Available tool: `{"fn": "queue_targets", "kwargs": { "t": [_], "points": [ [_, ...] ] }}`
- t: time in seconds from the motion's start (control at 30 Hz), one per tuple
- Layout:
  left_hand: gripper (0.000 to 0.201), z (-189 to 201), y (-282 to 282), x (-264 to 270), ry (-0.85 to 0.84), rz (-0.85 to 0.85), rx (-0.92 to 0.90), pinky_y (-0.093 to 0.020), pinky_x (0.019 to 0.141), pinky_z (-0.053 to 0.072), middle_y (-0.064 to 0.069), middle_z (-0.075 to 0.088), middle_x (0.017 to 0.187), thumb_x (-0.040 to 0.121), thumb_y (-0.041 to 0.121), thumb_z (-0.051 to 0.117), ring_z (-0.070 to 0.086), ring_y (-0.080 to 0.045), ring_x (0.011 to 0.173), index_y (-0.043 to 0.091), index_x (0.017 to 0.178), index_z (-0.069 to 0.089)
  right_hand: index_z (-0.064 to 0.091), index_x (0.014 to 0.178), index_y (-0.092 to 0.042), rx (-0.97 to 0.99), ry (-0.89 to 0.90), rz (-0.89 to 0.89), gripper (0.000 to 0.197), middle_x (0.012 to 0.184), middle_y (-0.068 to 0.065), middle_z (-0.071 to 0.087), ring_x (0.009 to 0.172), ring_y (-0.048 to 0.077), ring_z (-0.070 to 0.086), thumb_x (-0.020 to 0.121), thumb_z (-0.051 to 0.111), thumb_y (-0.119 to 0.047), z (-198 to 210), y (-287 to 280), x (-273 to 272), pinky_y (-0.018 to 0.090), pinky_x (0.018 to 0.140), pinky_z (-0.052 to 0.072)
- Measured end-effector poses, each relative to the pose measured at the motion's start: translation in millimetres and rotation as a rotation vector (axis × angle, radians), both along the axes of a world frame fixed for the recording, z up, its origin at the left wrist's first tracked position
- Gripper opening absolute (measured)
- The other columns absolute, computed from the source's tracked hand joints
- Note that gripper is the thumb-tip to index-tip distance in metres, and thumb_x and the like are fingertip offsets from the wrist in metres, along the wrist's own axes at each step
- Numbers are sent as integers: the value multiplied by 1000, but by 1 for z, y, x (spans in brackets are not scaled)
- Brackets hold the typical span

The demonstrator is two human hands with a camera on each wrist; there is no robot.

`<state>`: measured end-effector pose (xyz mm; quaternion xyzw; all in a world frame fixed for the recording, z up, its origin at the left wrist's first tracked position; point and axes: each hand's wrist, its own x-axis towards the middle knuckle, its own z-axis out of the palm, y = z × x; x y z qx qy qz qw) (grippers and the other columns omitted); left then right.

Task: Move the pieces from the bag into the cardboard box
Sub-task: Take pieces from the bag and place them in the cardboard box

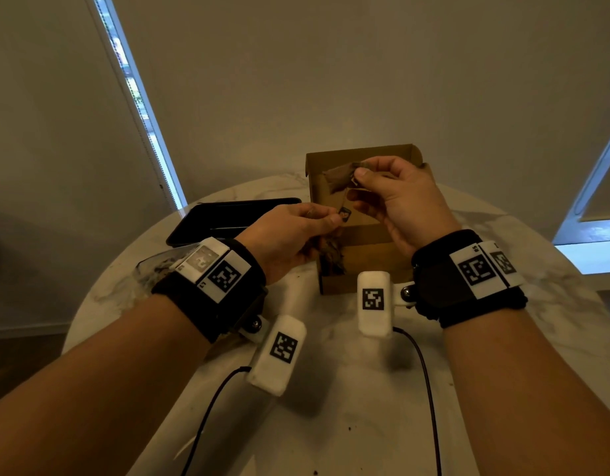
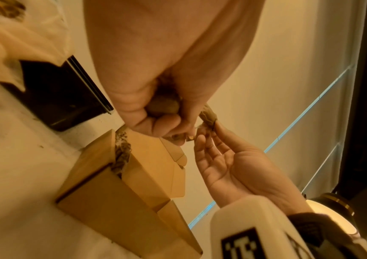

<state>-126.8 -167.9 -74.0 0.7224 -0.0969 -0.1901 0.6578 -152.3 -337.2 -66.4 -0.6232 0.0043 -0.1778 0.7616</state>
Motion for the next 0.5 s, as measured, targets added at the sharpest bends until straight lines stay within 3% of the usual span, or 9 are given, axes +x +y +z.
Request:
{"fn": "queue_targets", "kwargs": {
  "t": [0.27, 0.4, 0.5],
  "points": [
    [18, 0, -8, -2, 13, 14, -115, -20, 56, 42, -3, 69, 89, 104, 27, 55, 52, -9, 63, 14, 109, 67, 58, 119, -6, 54, -14, 25, 19, 97, 9, 73, 72, 14, 72, 100, 59, -8, 2, 2, -1, 22, 62, 58],
    [26, 0, -7, -3, -26, -42, -133, -21, 56, 42, -3, 63, 98, 100, 38, 60, 51, -9, 68, 18, 115, 69, 55, 125, -3, 72, -12, 26, 24, 108, 13, 72, 71, 15, 71, 102, 57, -9, 3, 4, 0, 23, 60, 58],
    [21, 2, -5, -3, -41, -85, -137, -20, 55, 40, -2, 63, 94, 97, 36, 66, 49, -8, 66, 18, 107, 70, 57, 125, -5, 56, -3, -7, 24, 101, 7, 72, 63, 11, 68, 101, 58, -10, 3, 1, 0, 22, 56, 55]
  ]
}}
